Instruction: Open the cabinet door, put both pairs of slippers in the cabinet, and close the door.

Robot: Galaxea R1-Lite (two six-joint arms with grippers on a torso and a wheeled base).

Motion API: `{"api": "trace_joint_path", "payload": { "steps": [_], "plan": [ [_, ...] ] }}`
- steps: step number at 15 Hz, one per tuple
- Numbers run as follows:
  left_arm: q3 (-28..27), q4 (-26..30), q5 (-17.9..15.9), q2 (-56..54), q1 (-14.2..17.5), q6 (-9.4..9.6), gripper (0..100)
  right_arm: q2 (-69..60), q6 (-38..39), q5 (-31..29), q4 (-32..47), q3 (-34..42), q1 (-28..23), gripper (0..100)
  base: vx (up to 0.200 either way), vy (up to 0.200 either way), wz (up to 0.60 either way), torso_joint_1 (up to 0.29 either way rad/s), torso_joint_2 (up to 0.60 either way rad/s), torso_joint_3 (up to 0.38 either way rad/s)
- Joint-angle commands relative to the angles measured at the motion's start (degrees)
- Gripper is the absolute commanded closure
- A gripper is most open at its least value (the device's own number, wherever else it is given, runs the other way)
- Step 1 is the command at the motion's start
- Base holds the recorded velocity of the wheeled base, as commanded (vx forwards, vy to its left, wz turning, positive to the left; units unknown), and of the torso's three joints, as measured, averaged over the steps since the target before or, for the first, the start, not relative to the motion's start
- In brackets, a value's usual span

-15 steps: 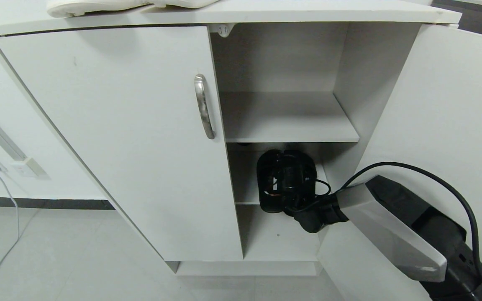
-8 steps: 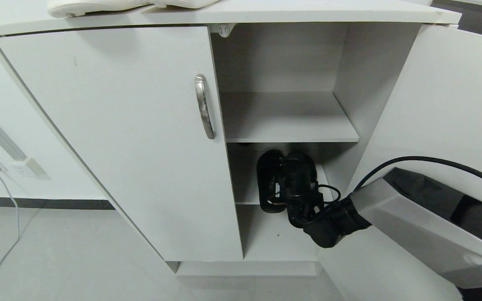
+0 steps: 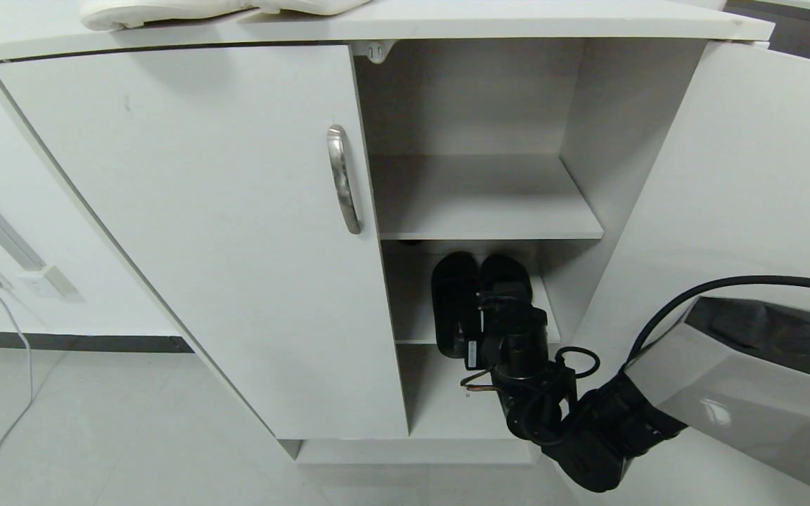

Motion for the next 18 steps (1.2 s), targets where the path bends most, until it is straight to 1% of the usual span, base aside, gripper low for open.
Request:
{"api": "trace_joint_path", "payload": {
  "steps": [1,3,12,18],
  "plan": [
    [0.0,-0.01,-0.04,0.07,0.0,0.0,100,-1.56,-0.01,-0.09,-0.24,1.95,0.63,0,0.0,0.0,0.0,0.0,0.0,0.0],
    [0.0,-0.01,-0.04,0.07,0.0,0.0,100,-1.56,-0.01,-0.09,-0.24,2.3,0.89,0,0.0,0.0,0.0,0.0,0.0,0.0],
    [0.0,-0.01,-0.04,0.07,0.0,-0.09,100,-1.47,-0.01,-0.35,-0.24,3.35,2.38,0,-0.2,0.0,0.0,0.001,0.0,0.002],
    [0.0,-0.01,0.05,0.07,0.0,-0.09,100,-1.56,-0.01,-0.35,-0.33,4.15,2.3,0,0.0,0.0,0.0,0.0,0.0,0.0]
  ]
}}
